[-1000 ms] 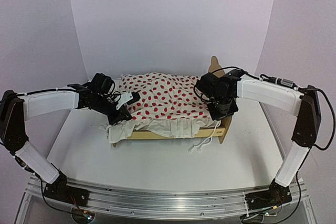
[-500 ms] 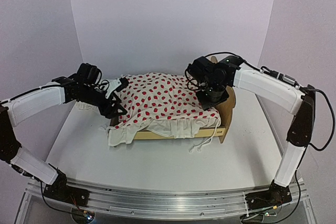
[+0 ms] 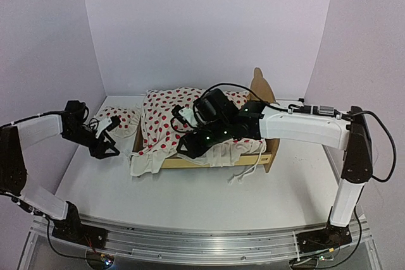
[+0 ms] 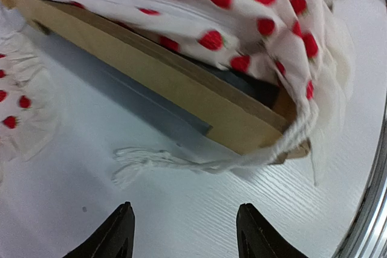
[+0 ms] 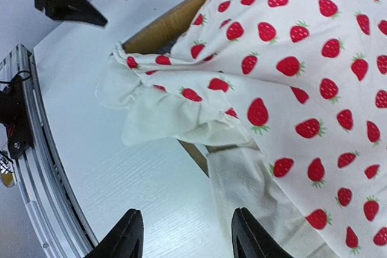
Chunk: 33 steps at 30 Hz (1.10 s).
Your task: Set up the pet bed
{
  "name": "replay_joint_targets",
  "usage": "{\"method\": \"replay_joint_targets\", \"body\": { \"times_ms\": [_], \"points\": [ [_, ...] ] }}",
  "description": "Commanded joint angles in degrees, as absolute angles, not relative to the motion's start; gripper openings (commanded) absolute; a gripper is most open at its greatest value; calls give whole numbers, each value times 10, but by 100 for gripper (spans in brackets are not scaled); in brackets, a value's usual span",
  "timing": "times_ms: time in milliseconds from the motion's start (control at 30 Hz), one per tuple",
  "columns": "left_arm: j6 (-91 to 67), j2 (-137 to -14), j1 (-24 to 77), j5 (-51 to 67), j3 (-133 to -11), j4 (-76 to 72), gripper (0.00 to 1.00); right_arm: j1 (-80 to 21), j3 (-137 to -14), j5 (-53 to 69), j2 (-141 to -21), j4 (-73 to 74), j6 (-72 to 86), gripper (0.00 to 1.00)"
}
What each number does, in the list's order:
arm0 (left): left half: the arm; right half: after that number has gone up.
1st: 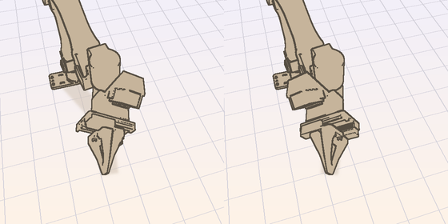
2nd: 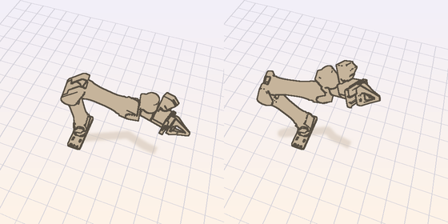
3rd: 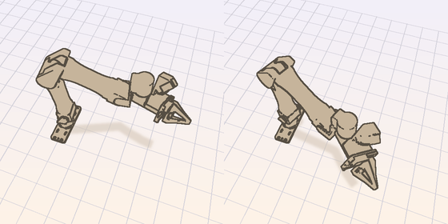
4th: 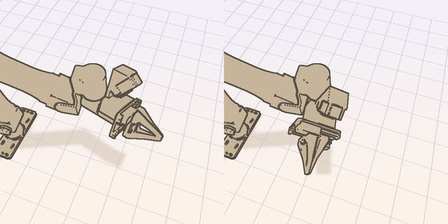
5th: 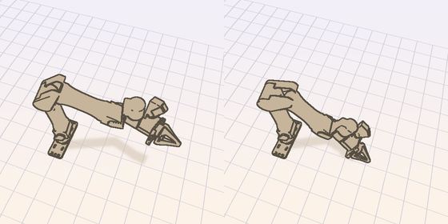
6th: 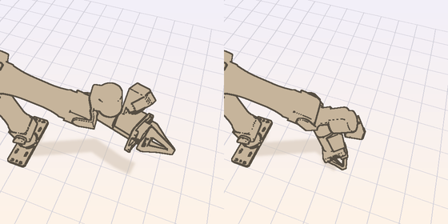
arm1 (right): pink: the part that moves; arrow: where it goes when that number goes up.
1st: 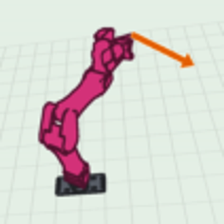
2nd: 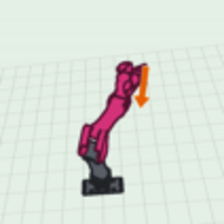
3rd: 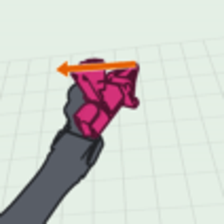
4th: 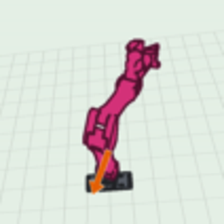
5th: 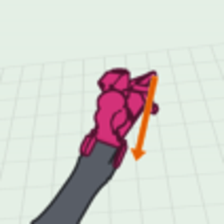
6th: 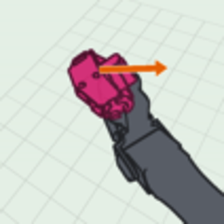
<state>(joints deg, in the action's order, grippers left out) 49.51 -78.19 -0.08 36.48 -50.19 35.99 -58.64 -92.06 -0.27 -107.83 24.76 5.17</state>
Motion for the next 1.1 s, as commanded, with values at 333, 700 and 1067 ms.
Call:
{"method": "replay_joint_targets", "body": {
  "times_ms": [333,700,1067],
  "points": [
    [528,-823,68,415,-401,142,34,-593,-882,16,-1074,150,55,52],
    [516,-799,69,457,-450,236,0,-593,-883,18,-1081,147,47,52],
    [523,-673,112,537,-491,396,0,-604,-916,92,-1133,117,74,52]
  ]
}}
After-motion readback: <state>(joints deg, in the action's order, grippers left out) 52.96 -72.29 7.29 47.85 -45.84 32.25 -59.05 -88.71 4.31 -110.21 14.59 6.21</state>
